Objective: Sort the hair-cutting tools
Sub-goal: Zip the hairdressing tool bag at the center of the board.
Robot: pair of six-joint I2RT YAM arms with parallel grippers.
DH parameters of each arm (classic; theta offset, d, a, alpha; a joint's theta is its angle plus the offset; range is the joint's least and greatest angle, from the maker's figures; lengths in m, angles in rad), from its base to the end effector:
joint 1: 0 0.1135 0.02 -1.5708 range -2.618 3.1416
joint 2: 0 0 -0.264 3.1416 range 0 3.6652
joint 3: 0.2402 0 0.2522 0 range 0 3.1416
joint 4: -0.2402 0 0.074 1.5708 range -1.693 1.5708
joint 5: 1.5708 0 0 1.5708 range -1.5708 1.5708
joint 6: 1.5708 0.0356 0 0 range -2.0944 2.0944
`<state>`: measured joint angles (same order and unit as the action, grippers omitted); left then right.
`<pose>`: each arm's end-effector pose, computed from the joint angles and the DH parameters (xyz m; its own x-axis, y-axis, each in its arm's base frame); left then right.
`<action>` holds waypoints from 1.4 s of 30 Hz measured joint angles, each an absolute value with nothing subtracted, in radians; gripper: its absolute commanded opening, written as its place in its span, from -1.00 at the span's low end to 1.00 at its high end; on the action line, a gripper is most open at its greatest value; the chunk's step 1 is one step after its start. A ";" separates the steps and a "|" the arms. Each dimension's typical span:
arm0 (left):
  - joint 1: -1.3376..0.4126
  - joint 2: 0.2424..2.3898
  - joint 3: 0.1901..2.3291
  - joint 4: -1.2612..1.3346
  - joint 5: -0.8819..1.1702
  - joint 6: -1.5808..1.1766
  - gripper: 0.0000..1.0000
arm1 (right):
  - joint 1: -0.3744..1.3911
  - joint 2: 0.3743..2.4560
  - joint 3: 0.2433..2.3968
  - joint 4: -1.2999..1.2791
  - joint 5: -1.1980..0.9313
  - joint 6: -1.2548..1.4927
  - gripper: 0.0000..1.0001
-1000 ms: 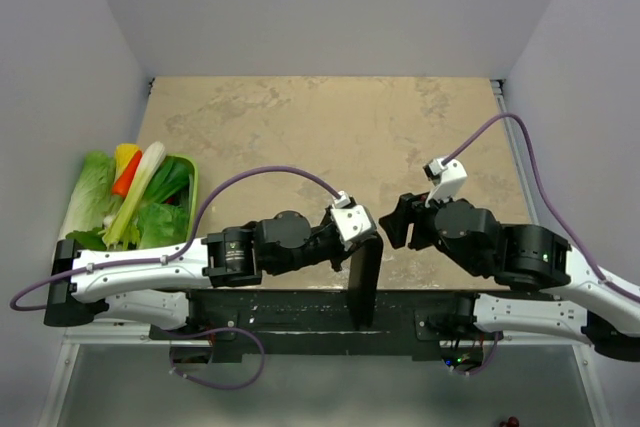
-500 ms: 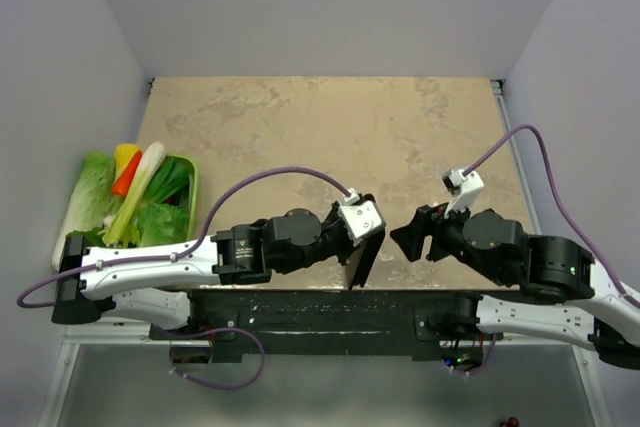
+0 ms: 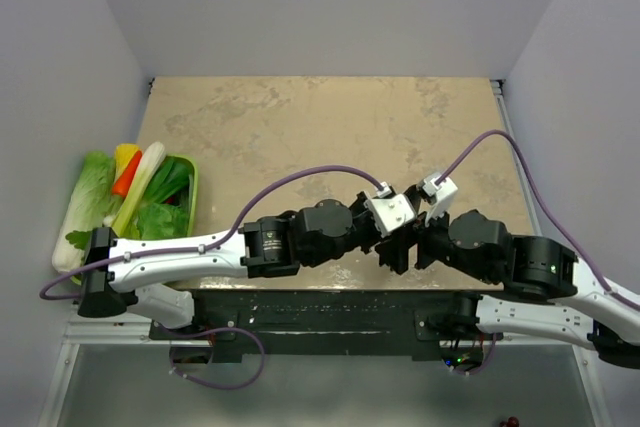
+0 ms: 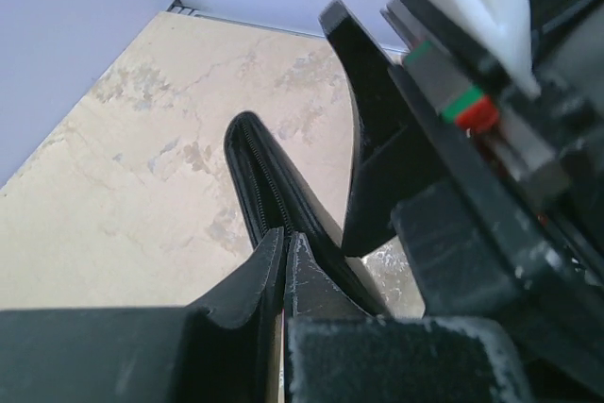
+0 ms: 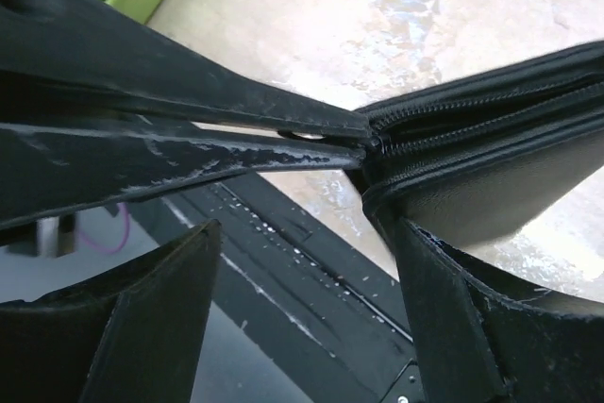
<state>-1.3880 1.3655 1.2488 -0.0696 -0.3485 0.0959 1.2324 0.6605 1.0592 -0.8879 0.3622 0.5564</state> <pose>0.0705 -0.3145 0.3831 0.0491 0.2293 -0.9721 0.8625 0.4811 0.1571 0.0480 0.0983 0.3754 -0.5435 -0.0566 -0.8375 -0.5785 0.7483 0.3248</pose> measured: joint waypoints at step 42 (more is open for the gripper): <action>-1.368 1.349 1.346 -0.157 -0.377 0.091 -1.00 | 1.237 0.736 0.905 -0.615 0.608 0.493 -1.00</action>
